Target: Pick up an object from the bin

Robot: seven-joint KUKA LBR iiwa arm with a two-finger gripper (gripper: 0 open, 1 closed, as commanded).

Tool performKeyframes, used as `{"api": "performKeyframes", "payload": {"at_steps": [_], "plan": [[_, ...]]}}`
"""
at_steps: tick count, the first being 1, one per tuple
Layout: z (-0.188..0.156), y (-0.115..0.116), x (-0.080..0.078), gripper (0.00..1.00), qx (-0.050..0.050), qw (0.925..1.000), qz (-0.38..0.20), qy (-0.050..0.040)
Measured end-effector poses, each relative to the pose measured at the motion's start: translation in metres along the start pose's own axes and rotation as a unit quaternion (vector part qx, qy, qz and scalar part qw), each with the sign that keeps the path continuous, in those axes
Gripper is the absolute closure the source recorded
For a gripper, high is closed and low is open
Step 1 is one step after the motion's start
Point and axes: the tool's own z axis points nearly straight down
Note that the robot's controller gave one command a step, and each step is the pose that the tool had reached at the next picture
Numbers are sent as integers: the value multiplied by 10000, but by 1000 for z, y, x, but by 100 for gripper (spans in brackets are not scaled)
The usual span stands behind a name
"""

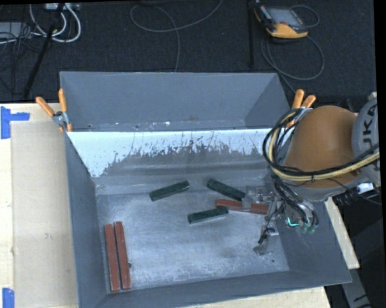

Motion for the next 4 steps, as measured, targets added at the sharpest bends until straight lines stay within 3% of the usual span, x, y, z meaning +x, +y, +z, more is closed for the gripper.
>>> {"api": "performKeyframes", "payload": {"at_steps": [1,2,3,4], "plan": [[104,51,-69,0,-4,9979,-644,-40],[69,61,-42,0,4,9959,-902,-38],[70,58,-55,0,-1,9995,300,-51],[102,70,-43,0,2,10000,63,-23]]}}
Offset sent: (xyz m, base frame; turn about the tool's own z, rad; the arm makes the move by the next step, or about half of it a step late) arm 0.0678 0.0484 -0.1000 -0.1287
